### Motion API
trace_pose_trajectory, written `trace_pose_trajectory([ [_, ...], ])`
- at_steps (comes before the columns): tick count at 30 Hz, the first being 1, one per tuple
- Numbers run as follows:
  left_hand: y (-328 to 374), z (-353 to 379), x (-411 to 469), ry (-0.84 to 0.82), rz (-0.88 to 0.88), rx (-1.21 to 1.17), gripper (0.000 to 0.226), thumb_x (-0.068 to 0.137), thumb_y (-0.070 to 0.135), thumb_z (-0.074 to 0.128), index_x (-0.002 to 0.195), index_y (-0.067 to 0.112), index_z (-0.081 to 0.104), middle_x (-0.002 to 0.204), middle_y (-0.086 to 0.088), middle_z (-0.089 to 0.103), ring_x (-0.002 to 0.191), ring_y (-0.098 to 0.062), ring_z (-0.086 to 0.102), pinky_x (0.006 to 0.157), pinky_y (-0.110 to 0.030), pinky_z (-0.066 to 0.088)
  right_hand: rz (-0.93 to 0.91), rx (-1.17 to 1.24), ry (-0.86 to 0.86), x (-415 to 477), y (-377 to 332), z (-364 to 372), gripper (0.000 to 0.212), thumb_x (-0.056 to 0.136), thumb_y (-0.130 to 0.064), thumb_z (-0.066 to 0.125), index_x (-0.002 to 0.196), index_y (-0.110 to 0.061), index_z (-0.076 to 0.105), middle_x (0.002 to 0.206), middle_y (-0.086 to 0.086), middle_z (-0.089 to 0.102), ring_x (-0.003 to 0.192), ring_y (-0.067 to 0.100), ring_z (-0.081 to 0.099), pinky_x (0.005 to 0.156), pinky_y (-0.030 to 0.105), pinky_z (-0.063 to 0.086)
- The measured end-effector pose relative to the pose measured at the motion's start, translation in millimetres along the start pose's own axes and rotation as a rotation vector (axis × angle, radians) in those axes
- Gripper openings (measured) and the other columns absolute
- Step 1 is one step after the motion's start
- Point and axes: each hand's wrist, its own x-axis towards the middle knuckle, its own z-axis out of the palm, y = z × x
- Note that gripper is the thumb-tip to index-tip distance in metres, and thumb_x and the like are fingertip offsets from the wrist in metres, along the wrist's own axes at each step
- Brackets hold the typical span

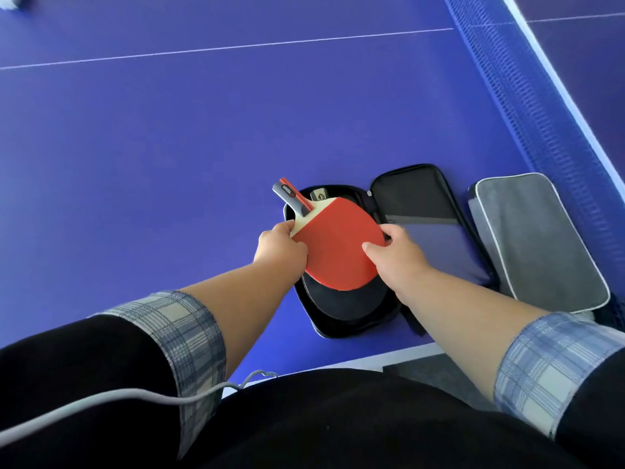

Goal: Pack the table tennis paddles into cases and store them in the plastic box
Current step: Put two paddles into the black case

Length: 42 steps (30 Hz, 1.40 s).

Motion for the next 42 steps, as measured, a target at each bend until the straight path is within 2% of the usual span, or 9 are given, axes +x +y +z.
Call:
trace_pose_trajectory([
  [4,-4.2,17.1,-5.5,-0.006,-0.016,0.07,0.064,0.083,0.013,0.043,0.144,0.029,0.046,0.121,-0.006,0.057,0.072,-0.024,0.062,0.054,-0.028,0.048,0.014,-0.08,-0.015,-6.6,22.5,-4.3,0.049,0.09,-0.034,0.066,0.136,-0.026,0.051,0.118,0.001,0.062,0.091,0.02,0.06,0.067,0.029,0.045],
  [7,-1.9,25.3,-8.1,0.017,-0.024,0.135,0.064,0.085,0.015,0.045,0.147,0.03,0.043,0.125,-0.006,0.053,0.086,-0.03,0.066,0.073,-0.04,0.059,0.013,-0.135,0.005,-11.3,31.3,-1.7,0.046,0.09,-0.035,0.066,0.133,-0.025,0.052,0.116,0.001,0.06,0.089,0.021,0.061,0.065,0.03,0.046],
  [10,1.8,29.3,-12.2,0.039,-0.028,0.188,0.062,0.087,0.018,0.048,0.147,0.03,0.042,0.129,-0.005,0.048,0.094,-0.032,0.064,0.083,-0.046,0.058,0.03,-0.136,0.035,-13.8,33.6,1.0,0.036,0.089,-0.033,0.067,0.122,-0.024,0.056,0.114,0.002,0.061,0.087,0.022,0.063,0.071,0.033,0.051],
  [13,3.1,30.9,-16.7,0.038,-0.03,0.196,0.056,0.087,0.022,0.048,0.142,0.029,0.049,0.128,-0.006,0.05,0.094,-0.033,0.065,0.083,-0.046,0.058,0.059,-0.093,0.034,-15.5,35.2,-0.4,0.027,0.087,-0.033,0.07,0.105,-0.017,0.059,0.103,0.004,0.067,0.078,0.019,0.065,0.069,0.036,0.057],
  [18,5.1,32.0,-20.2,0.039,-0.041,0.225,0.052,0.088,0.024,0.051,0.14,0.026,0.051,0.127,-0.006,0.046,0.088,-0.032,0.065,0.081,-0.044,0.059,0.067,-0.145,0.013,-16.9,34.4,-5.3,0.041,0.088,-0.037,0.071,0.118,-0.013,0.057,0.109,0.005,0.065,0.088,0.024,0.065,0.074,0.037,0.057],
  [23,7.9,33.0,-18.0,0.056,-0.072,0.278,0.047,0.089,0.023,0.052,0.136,0.02,0.053,0.126,-0.008,0.046,0.094,-0.033,0.063,0.083,-0.046,0.058,0.022,-0.25,-0.051,-15.1,31.5,-9.1,0.049,0.089,-0.038,0.068,0.133,-0.024,0.05,0.119,0.003,0.057,0.086,0.021,0.061,0.068,0.033,0.05],
  [34,4.8,40.2,-14.9,0.094,-0.02,0.379,0.041,0.101,0.03,0.048,0.141,0.026,0.042,0.128,-0.007,0.045,0.106,-0.032,0.057,0.087,-0.05,0.053,0.004,-0.315,-0.119,-2.4,33.5,-16.2,0.041,0.086,-0.041,0.07,0.117,-0.02,0.055,0.102,-0.004,0.063,0.081,0.016,0.062,0.059,0.029,0.046],
  [38,9.7,46.4,-19.9,0.2,-0.021,0.378,0.047,0.097,0.028,0.056,0.141,0.027,0.039,0.134,-0.006,0.043,0.121,-0.031,0.045,0.091,-0.046,0.048,-0.046,-0.265,-0.003,4.4,38.6,-35.4,0.052,0.086,-0.045,0.068,0.132,-0.023,0.057,0.13,0.001,0.056,0.114,0.023,0.059,0.088,0.034,0.05],
  [42,26.2,68.9,-32.4,0.258,0.216,0.48,0.057,0.093,0.027,0.058,0.144,0.032,0.035,0.147,0.0,0.035,0.132,-0.026,0.034,0.103,-0.043,0.038,0.021,-0.32,0.234,15.0,58.2,-81.6,0.054,0.088,-0.04,0.064,0.138,-0.023,0.054,0.142,0.007,0.049,0.129,0.033,0.045,0.102,0.043,0.041],
])
